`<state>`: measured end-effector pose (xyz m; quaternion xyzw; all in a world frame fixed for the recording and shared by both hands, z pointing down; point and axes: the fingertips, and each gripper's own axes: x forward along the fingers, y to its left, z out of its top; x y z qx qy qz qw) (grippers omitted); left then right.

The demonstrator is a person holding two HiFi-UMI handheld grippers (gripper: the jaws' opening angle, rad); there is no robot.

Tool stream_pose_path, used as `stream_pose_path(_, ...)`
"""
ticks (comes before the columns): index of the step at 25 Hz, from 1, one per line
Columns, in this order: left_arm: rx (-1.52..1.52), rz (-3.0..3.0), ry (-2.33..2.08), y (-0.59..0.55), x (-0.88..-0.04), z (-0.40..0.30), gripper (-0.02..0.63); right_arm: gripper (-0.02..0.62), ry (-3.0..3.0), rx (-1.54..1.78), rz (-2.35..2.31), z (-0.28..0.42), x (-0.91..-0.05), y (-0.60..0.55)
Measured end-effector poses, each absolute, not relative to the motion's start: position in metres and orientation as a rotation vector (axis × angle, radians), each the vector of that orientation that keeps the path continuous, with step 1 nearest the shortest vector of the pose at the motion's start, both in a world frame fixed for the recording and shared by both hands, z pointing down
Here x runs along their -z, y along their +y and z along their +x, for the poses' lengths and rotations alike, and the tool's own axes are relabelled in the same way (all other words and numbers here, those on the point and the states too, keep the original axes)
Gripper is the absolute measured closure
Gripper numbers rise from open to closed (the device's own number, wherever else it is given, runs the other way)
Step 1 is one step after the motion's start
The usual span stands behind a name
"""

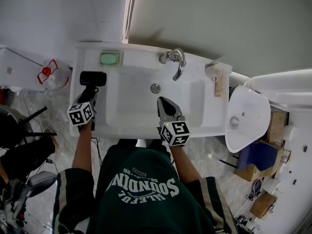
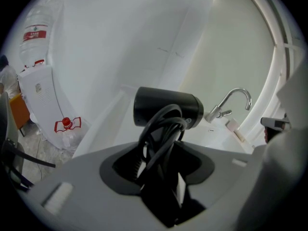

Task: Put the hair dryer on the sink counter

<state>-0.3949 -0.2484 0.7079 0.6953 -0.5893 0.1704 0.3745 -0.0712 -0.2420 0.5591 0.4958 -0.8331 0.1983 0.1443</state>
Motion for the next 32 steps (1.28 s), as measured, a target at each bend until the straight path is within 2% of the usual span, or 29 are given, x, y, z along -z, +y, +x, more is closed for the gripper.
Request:
stream_pose_path(17,-0.564,1.661,-1.519,-0.262,-0.757,-0.414,0.367,0.594,-2.353,-0.604,1.463,-0.057,-0.568,-0.241)
stream_pose_path(32,-0.686,1.716,-1.522,-0.257,-0.767,-0.409,0.364,0.593,-2.327,-0.627,1.508,-0.041,-0.569,-0.235)
